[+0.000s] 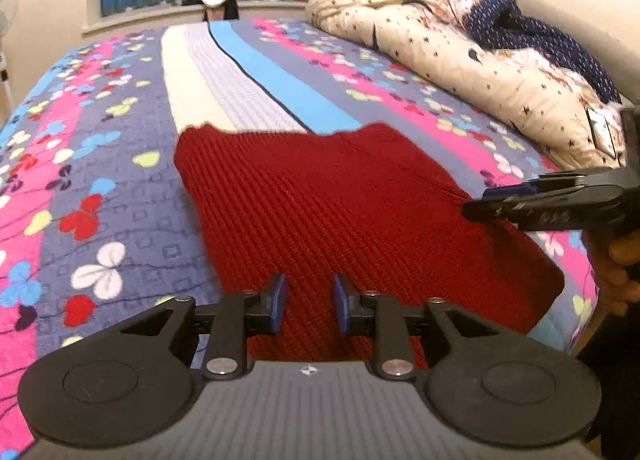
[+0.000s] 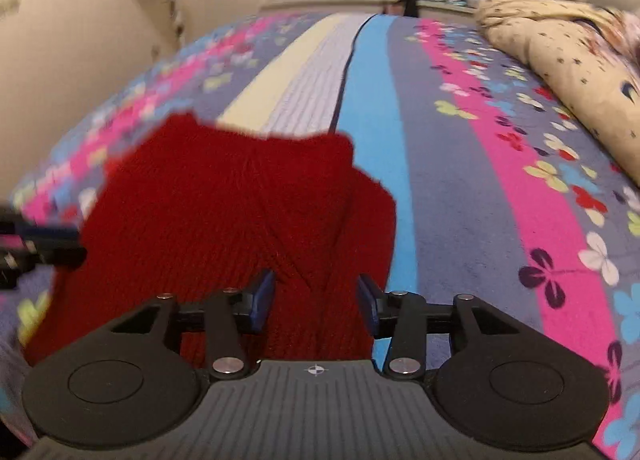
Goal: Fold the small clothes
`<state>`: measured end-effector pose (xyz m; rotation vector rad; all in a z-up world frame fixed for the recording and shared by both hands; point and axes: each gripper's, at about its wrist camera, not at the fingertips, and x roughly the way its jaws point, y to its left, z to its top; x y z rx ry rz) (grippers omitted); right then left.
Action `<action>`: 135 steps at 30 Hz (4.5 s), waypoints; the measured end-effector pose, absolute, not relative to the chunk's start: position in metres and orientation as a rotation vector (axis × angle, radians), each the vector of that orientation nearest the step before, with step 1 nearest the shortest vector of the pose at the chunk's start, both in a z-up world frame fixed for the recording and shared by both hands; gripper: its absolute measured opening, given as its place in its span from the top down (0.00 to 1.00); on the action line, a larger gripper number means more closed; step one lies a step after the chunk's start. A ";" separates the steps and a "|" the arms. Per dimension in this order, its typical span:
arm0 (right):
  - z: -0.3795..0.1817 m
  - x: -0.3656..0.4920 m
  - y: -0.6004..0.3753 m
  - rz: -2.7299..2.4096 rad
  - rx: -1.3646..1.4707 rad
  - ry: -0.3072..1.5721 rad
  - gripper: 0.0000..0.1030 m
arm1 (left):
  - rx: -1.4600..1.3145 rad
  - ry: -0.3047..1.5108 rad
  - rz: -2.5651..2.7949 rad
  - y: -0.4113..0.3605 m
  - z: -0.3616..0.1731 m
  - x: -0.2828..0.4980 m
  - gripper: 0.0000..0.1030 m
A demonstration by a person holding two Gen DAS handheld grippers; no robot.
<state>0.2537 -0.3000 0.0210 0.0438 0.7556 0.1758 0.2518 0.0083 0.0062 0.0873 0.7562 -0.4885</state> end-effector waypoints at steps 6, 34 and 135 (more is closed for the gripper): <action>0.002 0.231 -0.298 0.209 -0.041 0.883 0.56 | 0.195 0.793 -0.594 0.002 -0.005 0.231 0.66; 0.050 0.132 -0.294 0.060 0.142 0.602 0.12 | -0.049 0.743 -0.151 0.017 0.045 0.124 0.00; 0.037 0.220 -0.194 0.147 -0.042 0.665 0.04 | -0.067 0.830 0.010 0.044 0.043 0.195 0.01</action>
